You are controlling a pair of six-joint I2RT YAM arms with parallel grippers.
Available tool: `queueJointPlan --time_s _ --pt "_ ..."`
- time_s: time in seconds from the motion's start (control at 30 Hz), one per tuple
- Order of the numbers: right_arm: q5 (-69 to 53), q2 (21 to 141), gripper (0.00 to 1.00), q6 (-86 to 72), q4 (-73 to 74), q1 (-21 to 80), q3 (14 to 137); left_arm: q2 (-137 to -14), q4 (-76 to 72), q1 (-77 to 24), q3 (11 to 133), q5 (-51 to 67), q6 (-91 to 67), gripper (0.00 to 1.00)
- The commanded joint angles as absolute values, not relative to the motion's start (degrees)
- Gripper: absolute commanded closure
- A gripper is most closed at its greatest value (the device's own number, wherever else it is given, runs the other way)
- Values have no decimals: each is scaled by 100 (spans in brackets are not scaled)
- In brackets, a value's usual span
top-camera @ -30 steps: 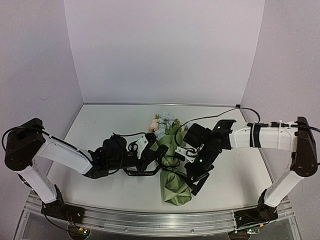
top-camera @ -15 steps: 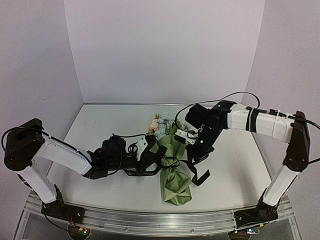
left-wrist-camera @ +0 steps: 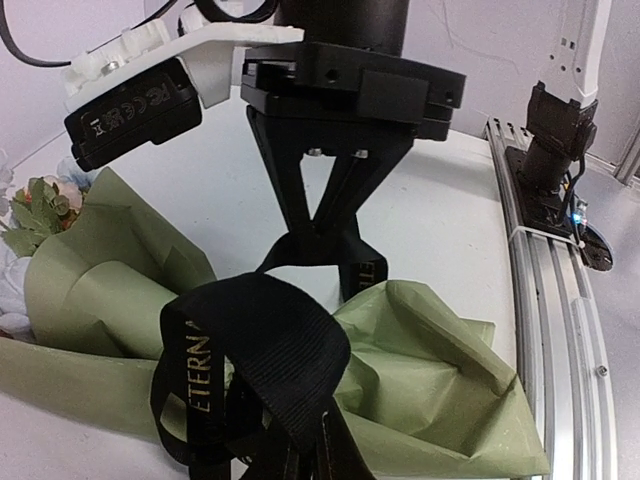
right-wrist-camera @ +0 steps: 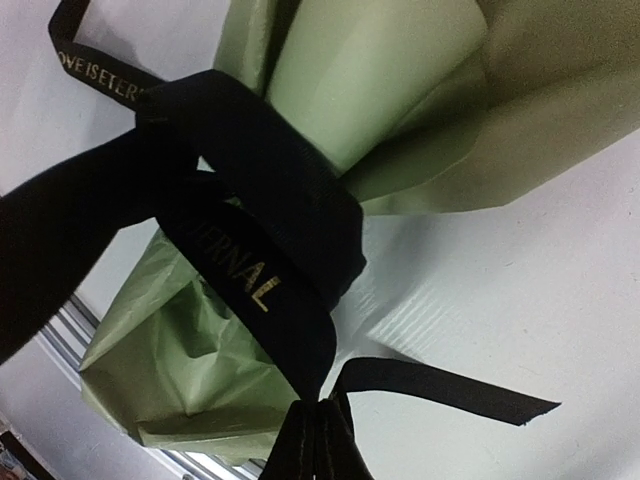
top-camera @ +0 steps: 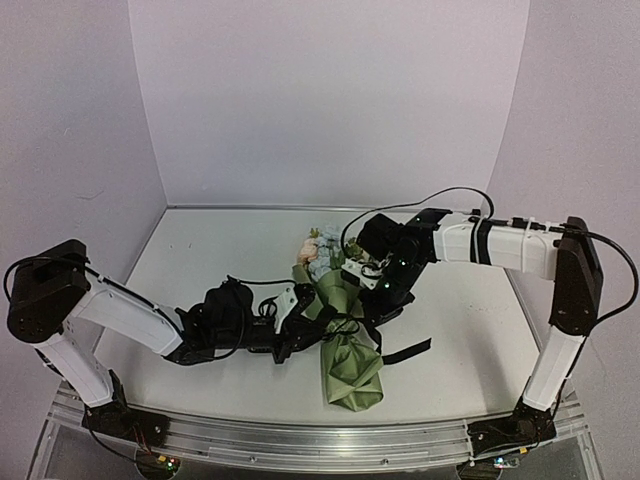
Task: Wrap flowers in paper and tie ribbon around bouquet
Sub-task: Cross the half-tied ribbon over the folded bouquet.
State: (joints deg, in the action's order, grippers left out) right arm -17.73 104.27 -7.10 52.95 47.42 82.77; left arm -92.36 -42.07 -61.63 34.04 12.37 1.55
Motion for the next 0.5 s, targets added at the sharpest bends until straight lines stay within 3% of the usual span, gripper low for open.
queueJointPlan --time_s 0.0,0.47 --pt "-1515 10415 100 -1077 5103 4607 8129 -9216 -4162 -6335 3620 1343 360 94" --pt "-1816 10275 100 -1294 4967 4598 7873 -9790 -2336 -7177 4653 1041 1644 84"
